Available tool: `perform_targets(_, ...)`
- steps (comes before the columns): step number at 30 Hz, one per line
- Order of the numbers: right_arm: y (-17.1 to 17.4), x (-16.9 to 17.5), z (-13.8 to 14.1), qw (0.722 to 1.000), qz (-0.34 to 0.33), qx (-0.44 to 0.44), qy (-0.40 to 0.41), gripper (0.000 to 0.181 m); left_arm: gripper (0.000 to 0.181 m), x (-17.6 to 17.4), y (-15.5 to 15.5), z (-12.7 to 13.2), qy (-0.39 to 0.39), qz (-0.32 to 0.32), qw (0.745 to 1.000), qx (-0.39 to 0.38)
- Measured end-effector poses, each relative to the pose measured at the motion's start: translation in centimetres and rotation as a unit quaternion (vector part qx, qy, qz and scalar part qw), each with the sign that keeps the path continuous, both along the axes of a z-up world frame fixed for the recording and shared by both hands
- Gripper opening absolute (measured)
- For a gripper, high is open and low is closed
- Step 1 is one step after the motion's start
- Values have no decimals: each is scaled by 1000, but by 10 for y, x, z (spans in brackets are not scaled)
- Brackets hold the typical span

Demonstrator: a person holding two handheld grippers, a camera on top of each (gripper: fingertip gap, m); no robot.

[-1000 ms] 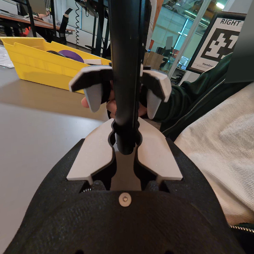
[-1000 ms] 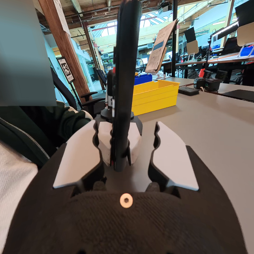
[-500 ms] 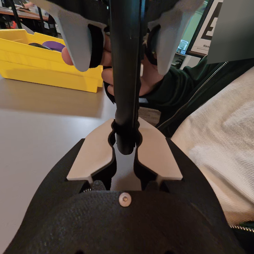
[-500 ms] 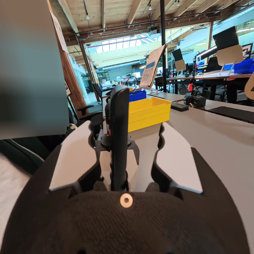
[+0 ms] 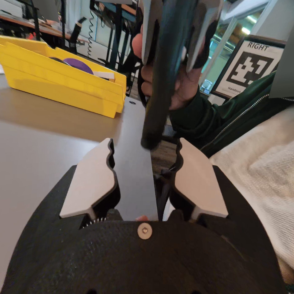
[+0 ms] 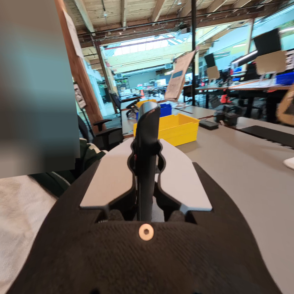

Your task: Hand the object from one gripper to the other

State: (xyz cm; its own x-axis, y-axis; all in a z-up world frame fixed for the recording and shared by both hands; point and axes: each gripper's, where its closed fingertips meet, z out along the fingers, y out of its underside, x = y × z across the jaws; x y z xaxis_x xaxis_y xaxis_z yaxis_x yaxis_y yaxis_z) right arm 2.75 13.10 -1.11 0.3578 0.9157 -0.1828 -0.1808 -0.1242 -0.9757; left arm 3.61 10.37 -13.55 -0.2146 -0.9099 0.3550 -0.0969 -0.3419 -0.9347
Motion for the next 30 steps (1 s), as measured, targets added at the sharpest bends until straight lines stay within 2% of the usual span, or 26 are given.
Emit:
perform_targets(3,17,59,31,994,-104,12,-41,25,78,-2,3,3,-4,10,1000,7)
perform_targets(6,37,155,57,961,-258,4,-104,25,77,-3,3,3,-4,12,1000,9)
perform_targets(8,51,232,59,913,-371,-24,-170,25,76,-3,2,3,-3,9,1000,3)
perform_targets(10,65,305,47,853,-457,-81,-239,25,75,-2,1,3,-2,7,1000,0)
perform_targets(13,81,378,0,781,-496,-217,-312,25,74,-2,0,4,-1,5,1000,2)
perform_targets(17,94,406,-65,722,-464,-350,-376,25,73,0,-2,3,3,4,1000,6)
perform_targets(21,111,421,-102,674,-457,-397,-424,25,73,1,-4,2,6,2,1000,6)
perform_targets(26,131,426,-120,672,-446,-405,-431,34,73,-2,-5,2,9,5,1000,19)
perform_targets(28,131,430,-119,657,-454,-401,-449,38,73,-4,-4,2,7,5,1000,17)
perform_targets(30,134,425,-109,664,-468,-371,-450,43,73,-5,-3,3,4,6,1000,12)
